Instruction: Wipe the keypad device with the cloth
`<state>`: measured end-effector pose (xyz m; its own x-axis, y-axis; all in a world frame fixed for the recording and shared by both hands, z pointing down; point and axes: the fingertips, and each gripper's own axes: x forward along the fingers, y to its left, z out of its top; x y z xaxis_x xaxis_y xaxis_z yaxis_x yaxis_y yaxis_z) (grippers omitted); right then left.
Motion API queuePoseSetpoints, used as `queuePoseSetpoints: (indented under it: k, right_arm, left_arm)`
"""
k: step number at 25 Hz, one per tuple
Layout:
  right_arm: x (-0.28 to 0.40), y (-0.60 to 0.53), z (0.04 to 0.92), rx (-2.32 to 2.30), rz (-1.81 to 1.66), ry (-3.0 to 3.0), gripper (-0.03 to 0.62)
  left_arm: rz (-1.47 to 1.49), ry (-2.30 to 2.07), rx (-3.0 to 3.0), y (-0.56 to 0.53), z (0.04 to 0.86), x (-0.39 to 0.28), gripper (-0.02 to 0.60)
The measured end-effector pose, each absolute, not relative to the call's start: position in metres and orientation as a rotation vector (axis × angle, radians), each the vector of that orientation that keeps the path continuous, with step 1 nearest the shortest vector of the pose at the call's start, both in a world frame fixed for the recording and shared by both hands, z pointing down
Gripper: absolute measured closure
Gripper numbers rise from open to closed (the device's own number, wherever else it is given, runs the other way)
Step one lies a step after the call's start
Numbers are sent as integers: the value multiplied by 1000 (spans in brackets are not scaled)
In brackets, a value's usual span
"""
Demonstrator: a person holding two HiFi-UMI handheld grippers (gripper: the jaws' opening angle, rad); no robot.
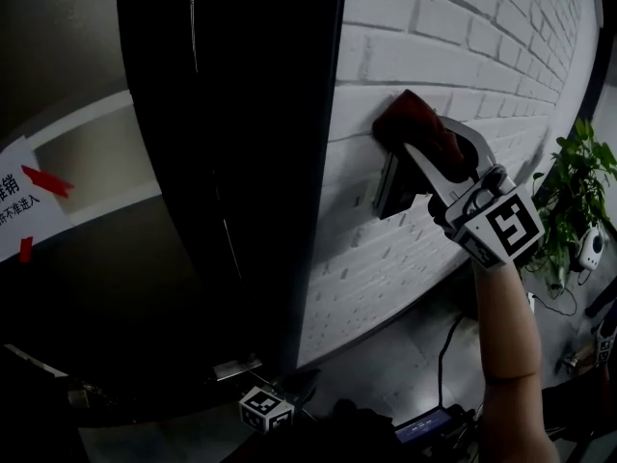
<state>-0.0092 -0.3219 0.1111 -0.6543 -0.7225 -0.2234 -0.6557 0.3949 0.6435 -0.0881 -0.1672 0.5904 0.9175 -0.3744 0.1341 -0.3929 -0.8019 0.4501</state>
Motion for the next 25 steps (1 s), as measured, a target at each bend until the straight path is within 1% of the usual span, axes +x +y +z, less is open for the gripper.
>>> queuePoseSetpoints:
  k: [5, 7, 10, 12, 14, 19, 21, 25]
  right_arm:
    - [32, -331, 101, 1364, -825, -2895, 485]
    - [42, -333, 101, 1414, -808, -2885, 486]
    - [35, -329, 100, 1465, -1017, -2659, 485]
    - [11, -320, 103, 1364, -1225, -2504, 488]
    - [-11, -315, 110, 1266, -1360, -2333, 488]
    - [-24, -321, 154, 1099, -1654, -1505, 493]
    - [-31, -324, 185, 982, -1667, -1403, 496]
    - [-31, -325, 234, 845, -1587, -1445, 494]
  left_arm:
    - [24, -563, 2590, -167, 586, -83, 577]
    - [32, -574, 2586, -167, 592, -84, 577]
    - [21, -569, 2576, -165, 590, -80, 577]
    - [16, -562, 2571, -164, 588, -77, 577]
    - [20, -554, 2570, -164, 589, -74, 577]
    - [23, -536, 2569, -164, 591, -70, 577]
    - [21, -540, 2564, -165, 591, -71, 577]
    - [44, -551, 2571, -170, 598, -72, 577]
